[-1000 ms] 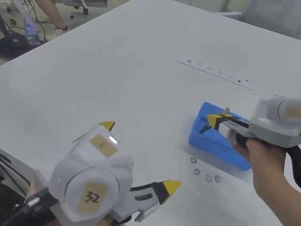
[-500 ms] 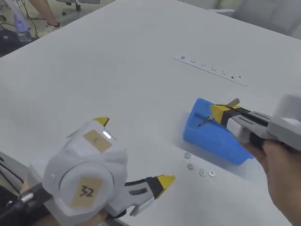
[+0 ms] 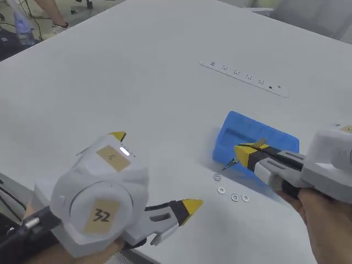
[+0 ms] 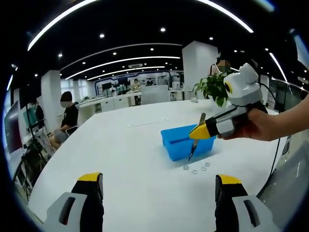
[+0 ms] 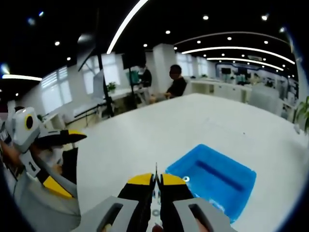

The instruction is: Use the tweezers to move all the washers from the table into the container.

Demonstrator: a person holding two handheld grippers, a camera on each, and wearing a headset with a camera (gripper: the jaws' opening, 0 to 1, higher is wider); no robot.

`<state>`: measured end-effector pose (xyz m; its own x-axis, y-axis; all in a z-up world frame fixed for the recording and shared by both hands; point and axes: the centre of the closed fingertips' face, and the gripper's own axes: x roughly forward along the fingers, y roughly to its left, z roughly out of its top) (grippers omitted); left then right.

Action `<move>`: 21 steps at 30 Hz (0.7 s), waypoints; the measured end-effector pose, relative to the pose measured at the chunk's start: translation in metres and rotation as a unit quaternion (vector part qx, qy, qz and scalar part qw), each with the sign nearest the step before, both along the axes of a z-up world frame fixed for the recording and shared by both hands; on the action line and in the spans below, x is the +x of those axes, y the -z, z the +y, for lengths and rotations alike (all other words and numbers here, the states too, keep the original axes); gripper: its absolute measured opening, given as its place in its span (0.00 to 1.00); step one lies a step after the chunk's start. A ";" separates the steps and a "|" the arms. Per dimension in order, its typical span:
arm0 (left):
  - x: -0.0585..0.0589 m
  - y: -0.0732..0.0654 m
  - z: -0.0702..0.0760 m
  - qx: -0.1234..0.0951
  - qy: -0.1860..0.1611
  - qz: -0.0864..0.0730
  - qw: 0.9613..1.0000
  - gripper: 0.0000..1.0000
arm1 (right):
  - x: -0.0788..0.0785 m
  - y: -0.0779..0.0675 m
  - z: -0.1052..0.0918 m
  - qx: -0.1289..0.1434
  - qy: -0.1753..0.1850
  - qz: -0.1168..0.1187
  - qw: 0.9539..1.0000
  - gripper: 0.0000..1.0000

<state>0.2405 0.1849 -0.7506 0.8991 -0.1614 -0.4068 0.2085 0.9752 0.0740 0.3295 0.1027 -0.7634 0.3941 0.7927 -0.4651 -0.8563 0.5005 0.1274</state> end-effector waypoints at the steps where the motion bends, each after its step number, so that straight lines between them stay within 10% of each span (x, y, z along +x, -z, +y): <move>1: 0.000 0.000 0.000 0.000 0.000 -0.001 1.000 0.99 | 0.000 0.003 0.000 -0.002 -0.001 0.001 1.000 0.01; 21: 0.000 0.001 0.000 0.002 0.000 0.003 1.000 0.99 | 0.009 0.032 0.006 -0.050 -0.023 -0.006 0.998 0.02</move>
